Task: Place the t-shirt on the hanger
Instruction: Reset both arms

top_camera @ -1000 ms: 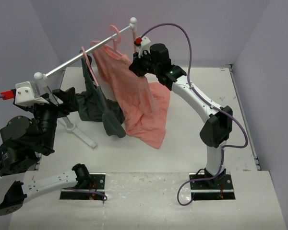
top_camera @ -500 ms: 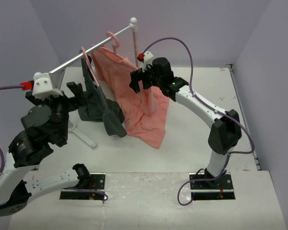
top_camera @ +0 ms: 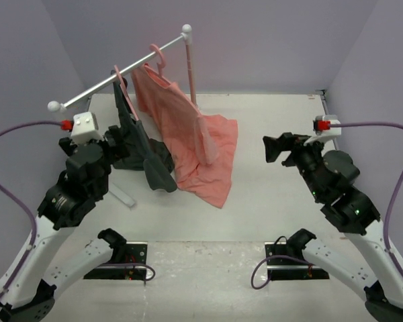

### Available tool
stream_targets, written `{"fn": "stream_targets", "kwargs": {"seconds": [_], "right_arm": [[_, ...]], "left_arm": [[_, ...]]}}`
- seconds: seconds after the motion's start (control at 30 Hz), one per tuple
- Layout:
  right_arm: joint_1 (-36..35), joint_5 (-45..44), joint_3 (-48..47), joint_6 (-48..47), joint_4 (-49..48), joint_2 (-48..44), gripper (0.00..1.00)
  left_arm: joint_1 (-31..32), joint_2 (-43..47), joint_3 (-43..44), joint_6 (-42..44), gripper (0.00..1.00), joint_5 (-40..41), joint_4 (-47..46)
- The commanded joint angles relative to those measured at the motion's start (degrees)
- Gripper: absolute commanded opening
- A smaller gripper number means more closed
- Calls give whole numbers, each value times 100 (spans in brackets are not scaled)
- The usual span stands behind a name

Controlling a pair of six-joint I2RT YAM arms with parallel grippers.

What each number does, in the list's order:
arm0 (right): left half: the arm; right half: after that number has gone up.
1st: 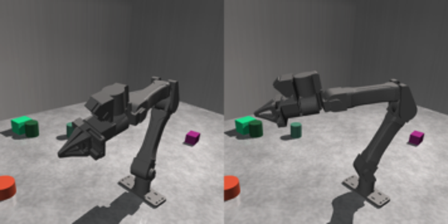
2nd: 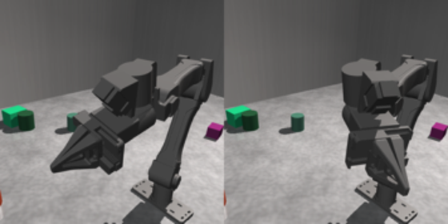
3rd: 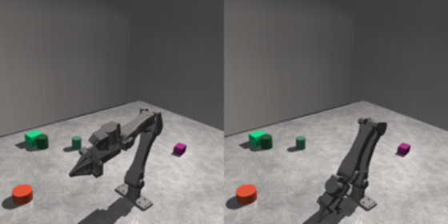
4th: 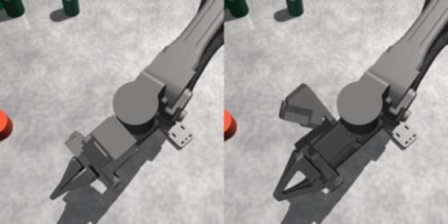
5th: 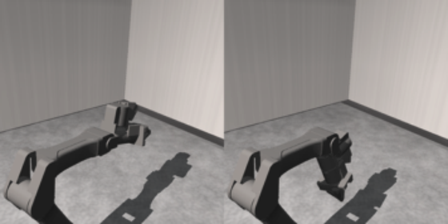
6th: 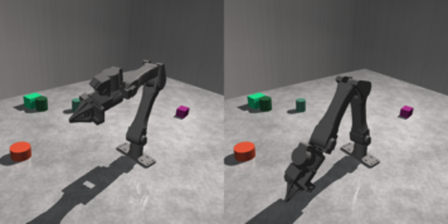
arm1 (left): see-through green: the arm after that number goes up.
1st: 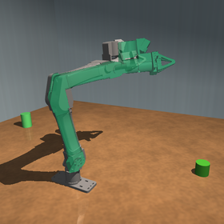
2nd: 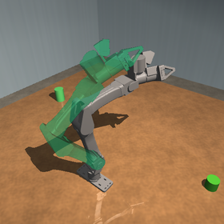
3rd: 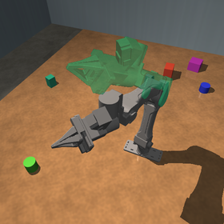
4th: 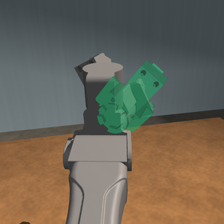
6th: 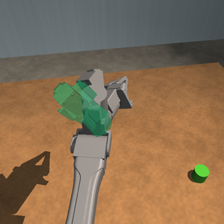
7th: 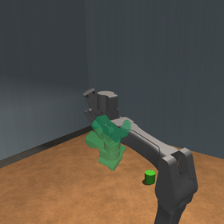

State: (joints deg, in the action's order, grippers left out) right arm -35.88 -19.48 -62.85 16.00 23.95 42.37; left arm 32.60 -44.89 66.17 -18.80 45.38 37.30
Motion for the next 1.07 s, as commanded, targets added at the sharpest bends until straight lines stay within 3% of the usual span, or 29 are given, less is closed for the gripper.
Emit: {"fn": "stream_targets", "kwargs": {"seconds": [0.0,0.1,0.23,0.37,0.47,0.5,1.03], "right_arm": [[11,-1437,539,149,1330,-981,99],[11,-1414,695,303,1708,-1613,99],[12,-1268,958,370,1740,-2162,99],[11,-1544,1174,423,1734,-2302,99],[11,-1796,1251,407,1724,-2235,99],[11,-1822,1254,422,1731,-2225,99],[11,-1667,1560,677,1563,-2275,99]], "left_arm": [[-61,981,-1102,-54,100,-262,-245],[-59,1157,-1627,55,100,-549,-399],[-74,1596,-1902,-397,100,207,-239],[-976,1880,-2237,-548,100,-235,-453],[-2264,1719,-2409,-286,100,-1506,-810],[-2396,1703,-2428,-261,100,-1678,-851],[-2352,2271,-2729,-192,100,-1441,-839]]}}
